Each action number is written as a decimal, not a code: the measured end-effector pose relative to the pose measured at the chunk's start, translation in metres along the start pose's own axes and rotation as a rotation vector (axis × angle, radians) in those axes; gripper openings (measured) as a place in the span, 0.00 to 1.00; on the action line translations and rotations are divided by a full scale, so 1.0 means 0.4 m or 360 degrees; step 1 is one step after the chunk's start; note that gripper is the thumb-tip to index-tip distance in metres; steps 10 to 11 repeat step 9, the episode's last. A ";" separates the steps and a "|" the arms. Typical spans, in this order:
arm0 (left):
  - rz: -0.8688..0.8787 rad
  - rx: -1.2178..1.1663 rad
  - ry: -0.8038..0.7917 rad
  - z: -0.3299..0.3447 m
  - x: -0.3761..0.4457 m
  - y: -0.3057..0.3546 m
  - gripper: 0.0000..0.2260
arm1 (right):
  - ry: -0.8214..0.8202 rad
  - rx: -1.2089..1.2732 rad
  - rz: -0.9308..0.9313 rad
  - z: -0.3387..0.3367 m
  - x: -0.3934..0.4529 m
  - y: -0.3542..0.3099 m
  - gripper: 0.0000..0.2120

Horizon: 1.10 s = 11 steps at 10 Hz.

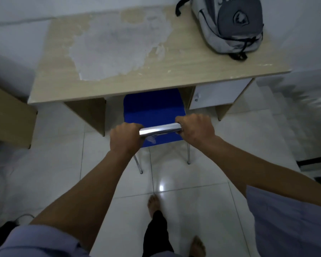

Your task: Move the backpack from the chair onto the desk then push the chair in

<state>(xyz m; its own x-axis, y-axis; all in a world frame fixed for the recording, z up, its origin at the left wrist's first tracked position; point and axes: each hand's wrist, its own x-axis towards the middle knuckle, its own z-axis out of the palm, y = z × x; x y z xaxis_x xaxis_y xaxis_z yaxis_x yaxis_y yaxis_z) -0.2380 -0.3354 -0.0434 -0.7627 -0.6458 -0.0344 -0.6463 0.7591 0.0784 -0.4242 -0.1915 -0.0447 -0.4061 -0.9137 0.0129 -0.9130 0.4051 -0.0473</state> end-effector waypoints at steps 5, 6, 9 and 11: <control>0.0109 0.0042 -0.0009 -0.023 0.420 -0.066 0.07 | 0.0111 -0.0037 0.0148 0.009 0.376 0.099 0.10; 0.0133 0.0064 0.0005 -0.023 0.461 -0.069 0.07 | 0.0109 -0.0074 0.0129 0.017 0.415 0.120 0.10; 0.0069 -0.0039 -0.0369 -0.061 0.439 -0.053 0.36 | -0.0267 0.0030 0.0230 -0.009 0.400 0.111 0.22; 0.0069 -0.0039 -0.0369 -0.061 0.439 -0.053 0.36 | -0.0267 0.0030 0.0230 -0.009 0.400 0.111 0.22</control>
